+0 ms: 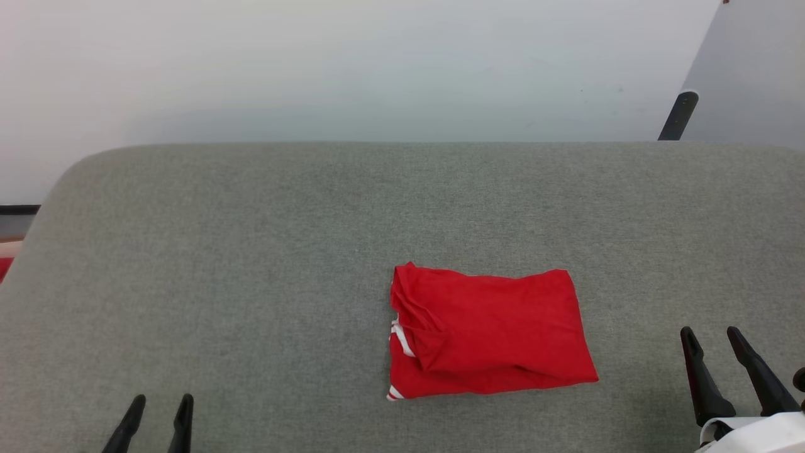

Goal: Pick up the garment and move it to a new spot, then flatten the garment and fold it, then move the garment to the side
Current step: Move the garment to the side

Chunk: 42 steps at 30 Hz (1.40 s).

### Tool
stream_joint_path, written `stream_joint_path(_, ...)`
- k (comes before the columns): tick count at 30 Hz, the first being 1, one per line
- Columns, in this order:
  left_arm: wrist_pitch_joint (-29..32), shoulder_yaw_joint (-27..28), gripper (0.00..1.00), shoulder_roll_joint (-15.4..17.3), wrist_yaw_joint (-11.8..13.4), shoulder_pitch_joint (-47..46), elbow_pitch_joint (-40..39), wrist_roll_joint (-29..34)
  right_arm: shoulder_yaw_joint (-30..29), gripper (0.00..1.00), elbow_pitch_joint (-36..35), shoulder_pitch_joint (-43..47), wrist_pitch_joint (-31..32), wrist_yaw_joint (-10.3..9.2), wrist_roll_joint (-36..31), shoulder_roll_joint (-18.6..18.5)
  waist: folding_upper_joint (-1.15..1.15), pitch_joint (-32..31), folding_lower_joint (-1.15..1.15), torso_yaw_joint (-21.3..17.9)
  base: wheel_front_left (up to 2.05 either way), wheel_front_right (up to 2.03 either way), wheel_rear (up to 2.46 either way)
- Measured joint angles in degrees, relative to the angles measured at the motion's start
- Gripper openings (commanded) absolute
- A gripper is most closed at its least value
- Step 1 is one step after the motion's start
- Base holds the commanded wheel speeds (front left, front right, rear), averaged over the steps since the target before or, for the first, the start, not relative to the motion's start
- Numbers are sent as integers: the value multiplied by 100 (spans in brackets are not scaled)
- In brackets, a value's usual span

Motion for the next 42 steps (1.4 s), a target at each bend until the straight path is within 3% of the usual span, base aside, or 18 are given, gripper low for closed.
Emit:
stream_joint_path(5, 0, -30, 100, -22, 0, -20, -16, 0, 24, 100, -25, -53, 152, 0, 21, 70, 0, 14, 0, 52, 0, 0, 0)
stream_joint_path(10, 0, -16, 100, -119, 1, -105, -66, -30, 201, 100, -145, -619, 960, 0, -69, 146, 0, 124, 0, 118, 0, 0, 0)
stream_joint_path(17, 0, -204, 100, -159, 0, -366, -44, -142, 526, 100, 103, -1603, 3449, 1, -308, 163, 0, 412, 0, 249, 0, 0, 0)
stream_joint_path(20, 0, -287, 100, -155, 1, -490, -14, -205, 297, 100, 144, -1656, 4654, 0, -490, 252, 0, 511, 0, 360, 0, 0, 0)
stream_joint_path(24, 0, -324, 100, -149, 1, -626, 12, -281, 25, 100, -153, -1717, 5698, 0, -757, 452, 0, 689, 0, 477, 0, 0, 0)
stream_joint_path(34, 0, -692, 100, -58, 1, -1262, 58, -561, -255, 100, -253, -2023, 6534, 0, -1466, 832, 0, 1331, 0, 692, 0, 0, 0)
stream_joint_path(41, 0, -928, 100, -26, 1, -1669, 154, -654, -314, 100, -132, -2195, 6519, 2, -1513, 875, 0, 1716, 0, 835, 0, 0, 0)
stream_joint_path(42, 0, -942, 100, -18, 1, -1708, 157, -654, -308, 40, -131, -2202, 6470, 2, -1497, 871, 0, 1751, 0, 851, 0, 0, 0)
